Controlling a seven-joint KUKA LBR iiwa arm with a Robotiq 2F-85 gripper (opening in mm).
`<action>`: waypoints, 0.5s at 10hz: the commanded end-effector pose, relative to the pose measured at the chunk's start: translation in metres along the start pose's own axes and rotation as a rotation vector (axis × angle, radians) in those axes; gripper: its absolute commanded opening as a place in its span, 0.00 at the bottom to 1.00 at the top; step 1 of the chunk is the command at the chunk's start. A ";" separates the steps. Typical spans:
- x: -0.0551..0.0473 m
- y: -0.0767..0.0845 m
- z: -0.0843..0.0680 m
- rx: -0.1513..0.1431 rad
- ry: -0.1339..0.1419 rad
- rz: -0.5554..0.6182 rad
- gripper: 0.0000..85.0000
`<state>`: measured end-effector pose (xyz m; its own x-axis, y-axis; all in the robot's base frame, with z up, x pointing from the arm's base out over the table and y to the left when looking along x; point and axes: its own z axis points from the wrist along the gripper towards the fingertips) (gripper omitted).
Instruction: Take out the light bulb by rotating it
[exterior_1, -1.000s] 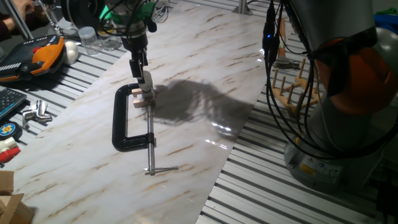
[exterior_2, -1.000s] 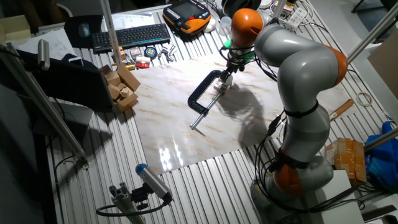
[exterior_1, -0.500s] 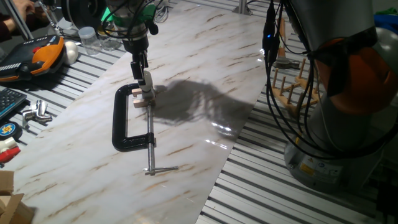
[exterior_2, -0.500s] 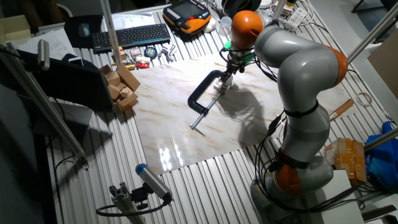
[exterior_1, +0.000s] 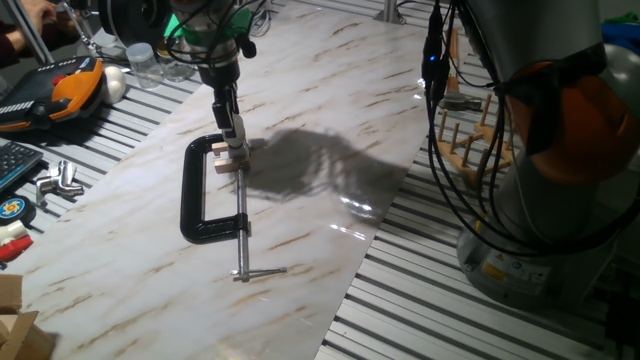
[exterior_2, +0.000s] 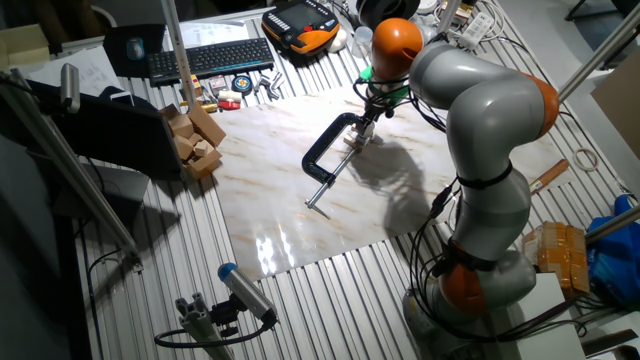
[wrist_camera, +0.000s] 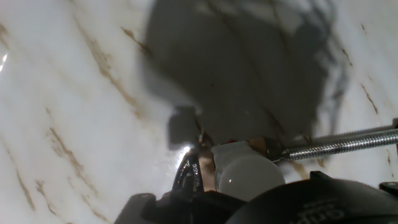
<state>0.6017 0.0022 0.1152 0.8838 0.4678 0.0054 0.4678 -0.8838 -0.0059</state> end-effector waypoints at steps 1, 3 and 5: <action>0.000 0.000 0.000 0.000 0.000 -0.002 0.80; -0.001 0.000 0.000 0.001 0.002 -0.009 0.80; -0.001 0.000 0.000 0.001 0.004 -0.018 0.80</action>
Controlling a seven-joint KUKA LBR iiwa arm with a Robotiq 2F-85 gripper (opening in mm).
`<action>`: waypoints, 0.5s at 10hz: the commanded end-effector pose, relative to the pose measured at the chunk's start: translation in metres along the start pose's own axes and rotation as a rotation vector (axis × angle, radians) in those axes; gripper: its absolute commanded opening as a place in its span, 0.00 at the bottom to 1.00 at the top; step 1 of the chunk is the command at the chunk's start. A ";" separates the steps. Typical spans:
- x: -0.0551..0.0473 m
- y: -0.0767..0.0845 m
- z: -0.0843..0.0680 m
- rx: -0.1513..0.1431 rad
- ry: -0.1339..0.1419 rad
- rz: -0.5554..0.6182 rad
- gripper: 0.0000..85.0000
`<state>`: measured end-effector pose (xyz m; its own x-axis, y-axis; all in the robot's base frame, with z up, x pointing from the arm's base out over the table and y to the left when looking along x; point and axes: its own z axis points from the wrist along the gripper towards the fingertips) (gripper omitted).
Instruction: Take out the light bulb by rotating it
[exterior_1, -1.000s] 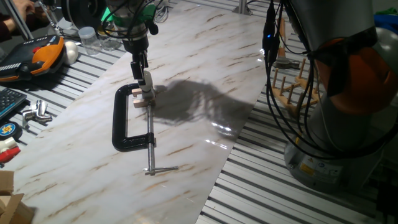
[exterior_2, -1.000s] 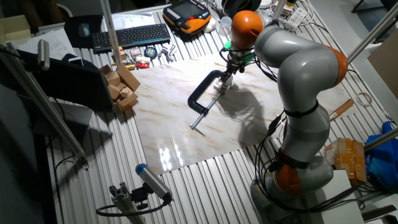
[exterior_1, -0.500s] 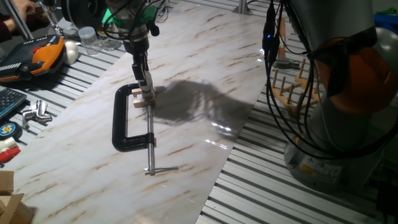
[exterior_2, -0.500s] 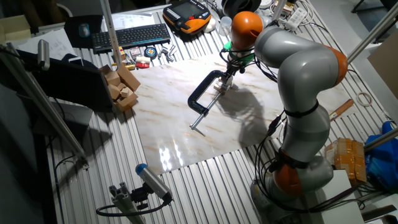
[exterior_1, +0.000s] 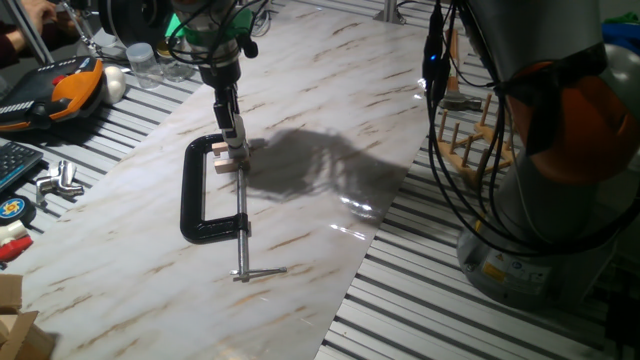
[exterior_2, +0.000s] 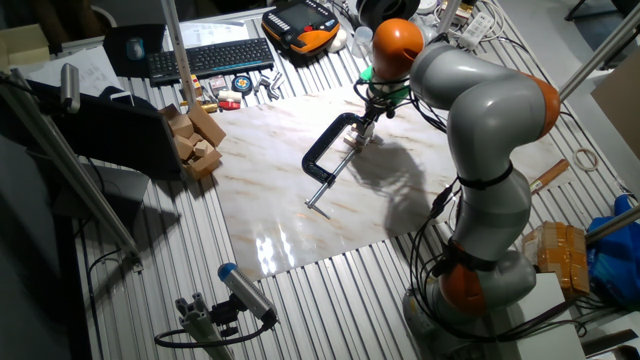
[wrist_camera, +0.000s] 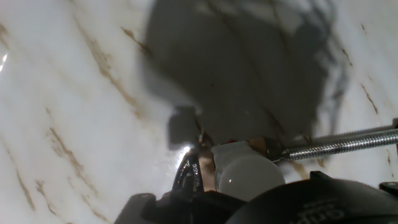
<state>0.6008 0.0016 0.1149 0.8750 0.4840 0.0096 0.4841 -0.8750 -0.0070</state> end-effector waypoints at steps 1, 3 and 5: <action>0.000 0.000 0.000 0.001 0.002 -0.001 0.80; 0.000 0.000 0.000 0.000 0.007 -0.006 0.80; -0.001 0.000 0.001 -0.002 0.011 -0.009 0.80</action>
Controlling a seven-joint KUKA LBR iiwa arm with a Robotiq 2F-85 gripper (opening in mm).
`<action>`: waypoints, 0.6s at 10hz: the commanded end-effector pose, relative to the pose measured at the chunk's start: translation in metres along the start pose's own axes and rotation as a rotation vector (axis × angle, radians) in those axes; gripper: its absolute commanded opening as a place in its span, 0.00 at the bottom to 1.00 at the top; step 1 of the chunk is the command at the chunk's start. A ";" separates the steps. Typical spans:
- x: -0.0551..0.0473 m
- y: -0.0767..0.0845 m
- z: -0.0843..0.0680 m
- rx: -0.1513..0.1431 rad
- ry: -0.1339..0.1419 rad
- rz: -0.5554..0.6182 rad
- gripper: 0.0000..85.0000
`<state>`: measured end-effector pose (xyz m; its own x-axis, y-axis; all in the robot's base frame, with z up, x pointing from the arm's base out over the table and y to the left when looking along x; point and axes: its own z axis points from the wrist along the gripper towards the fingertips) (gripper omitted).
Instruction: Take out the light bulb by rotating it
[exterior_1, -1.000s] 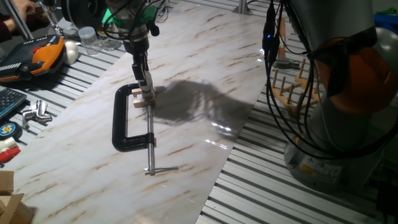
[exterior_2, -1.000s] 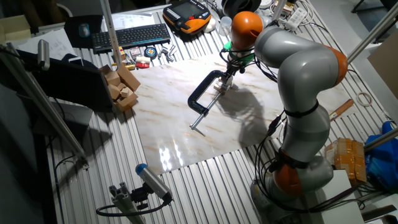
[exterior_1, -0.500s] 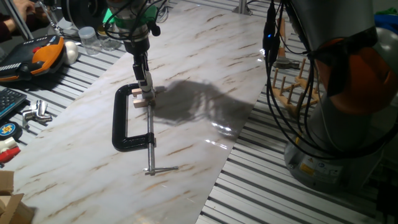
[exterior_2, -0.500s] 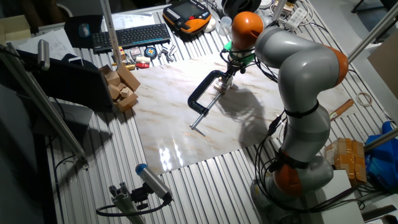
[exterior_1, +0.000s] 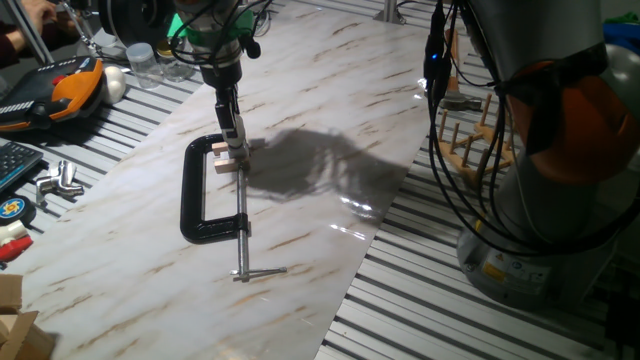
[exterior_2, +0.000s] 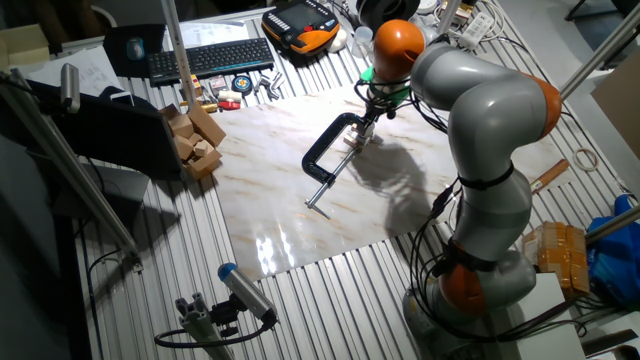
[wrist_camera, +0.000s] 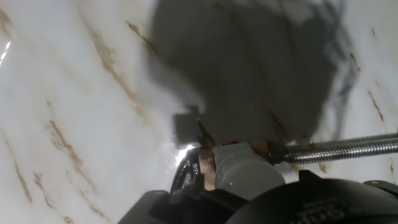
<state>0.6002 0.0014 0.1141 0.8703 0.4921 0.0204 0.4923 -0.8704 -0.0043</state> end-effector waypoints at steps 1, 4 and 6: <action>0.000 0.000 0.000 -0.001 0.001 -0.003 0.60; 0.000 0.000 0.000 -0.005 0.008 -0.015 0.60; 0.000 0.000 0.000 -0.011 0.015 -0.023 0.60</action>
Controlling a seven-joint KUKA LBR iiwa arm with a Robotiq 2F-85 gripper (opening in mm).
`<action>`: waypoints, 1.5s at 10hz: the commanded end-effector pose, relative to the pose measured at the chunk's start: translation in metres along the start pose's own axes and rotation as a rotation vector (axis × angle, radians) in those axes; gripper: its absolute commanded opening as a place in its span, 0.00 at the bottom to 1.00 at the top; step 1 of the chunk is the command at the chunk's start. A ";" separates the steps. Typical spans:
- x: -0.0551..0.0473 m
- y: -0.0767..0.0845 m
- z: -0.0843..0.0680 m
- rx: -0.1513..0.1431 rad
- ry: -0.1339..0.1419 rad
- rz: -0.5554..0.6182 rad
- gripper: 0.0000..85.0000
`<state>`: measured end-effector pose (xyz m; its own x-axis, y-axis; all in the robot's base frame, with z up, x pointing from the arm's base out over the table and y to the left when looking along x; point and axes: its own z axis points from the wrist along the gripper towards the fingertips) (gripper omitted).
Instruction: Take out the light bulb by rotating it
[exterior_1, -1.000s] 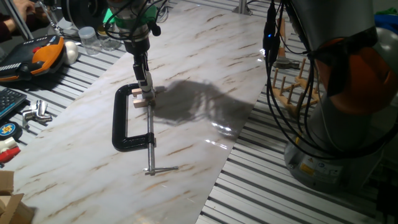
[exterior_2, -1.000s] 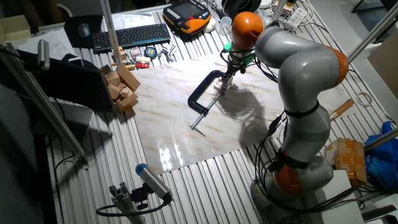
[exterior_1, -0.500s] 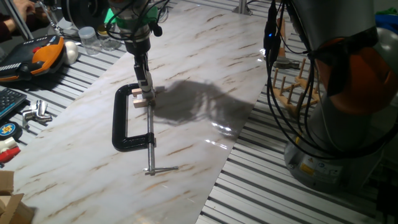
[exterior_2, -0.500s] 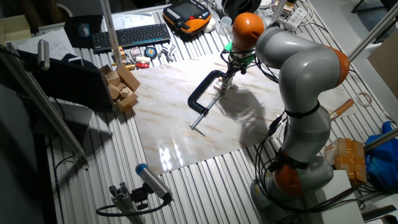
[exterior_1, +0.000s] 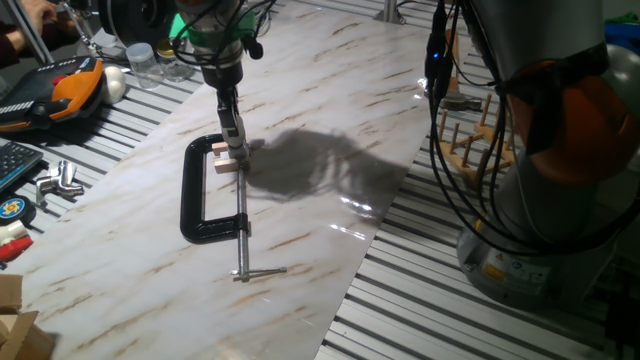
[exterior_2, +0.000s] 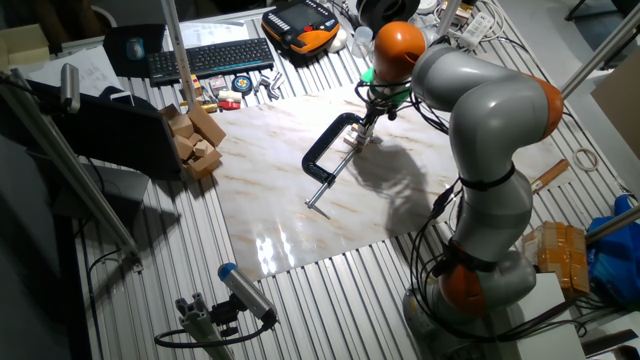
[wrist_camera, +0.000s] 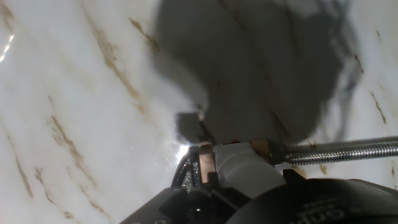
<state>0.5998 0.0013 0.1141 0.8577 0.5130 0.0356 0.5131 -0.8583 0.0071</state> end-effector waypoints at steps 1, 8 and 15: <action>0.000 0.000 0.000 -0.003 0.000 -0.002 0.40; 0.000 0.000 -0.001 0.007 -0.010 -0.089 0.00; 0.000 0.000 -0.001 -0.017 0.016 -0.199 0.00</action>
<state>0.5996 0.0014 0.1155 0.7366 0.6747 0.0474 0.6739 -0.7381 0.0330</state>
